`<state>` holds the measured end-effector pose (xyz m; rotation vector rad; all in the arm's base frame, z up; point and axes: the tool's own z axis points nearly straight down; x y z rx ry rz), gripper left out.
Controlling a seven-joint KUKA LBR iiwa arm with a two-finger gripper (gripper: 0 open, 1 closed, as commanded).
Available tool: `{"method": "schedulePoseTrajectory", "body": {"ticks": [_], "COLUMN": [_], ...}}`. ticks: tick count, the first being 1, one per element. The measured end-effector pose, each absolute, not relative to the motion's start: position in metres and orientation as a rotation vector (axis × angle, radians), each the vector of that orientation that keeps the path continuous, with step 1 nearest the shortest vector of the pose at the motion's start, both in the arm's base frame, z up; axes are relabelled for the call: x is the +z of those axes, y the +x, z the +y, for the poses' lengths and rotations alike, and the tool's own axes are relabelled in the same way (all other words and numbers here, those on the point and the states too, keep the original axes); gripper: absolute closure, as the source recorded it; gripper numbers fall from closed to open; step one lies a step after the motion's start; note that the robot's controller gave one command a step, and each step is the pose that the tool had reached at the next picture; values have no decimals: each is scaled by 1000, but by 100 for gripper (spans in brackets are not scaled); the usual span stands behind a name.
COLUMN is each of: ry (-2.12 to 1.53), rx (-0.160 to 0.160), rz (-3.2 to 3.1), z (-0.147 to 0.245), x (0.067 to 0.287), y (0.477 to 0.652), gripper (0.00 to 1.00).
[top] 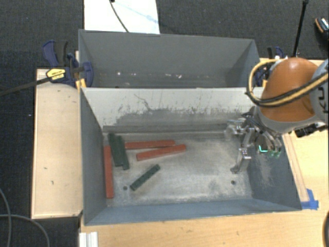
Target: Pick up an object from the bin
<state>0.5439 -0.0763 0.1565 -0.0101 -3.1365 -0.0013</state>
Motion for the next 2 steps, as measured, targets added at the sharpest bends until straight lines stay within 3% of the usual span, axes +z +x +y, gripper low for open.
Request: {"method": "schedulePoseTrajectory", "body": {"ticks": [1,2], "ry": [-19,127], "rx": [-6,-6], "rz": [-3138,-3145], "z": [-17,43], "x": [69,71], "y": [569,587], "gripper": [0,0]}}
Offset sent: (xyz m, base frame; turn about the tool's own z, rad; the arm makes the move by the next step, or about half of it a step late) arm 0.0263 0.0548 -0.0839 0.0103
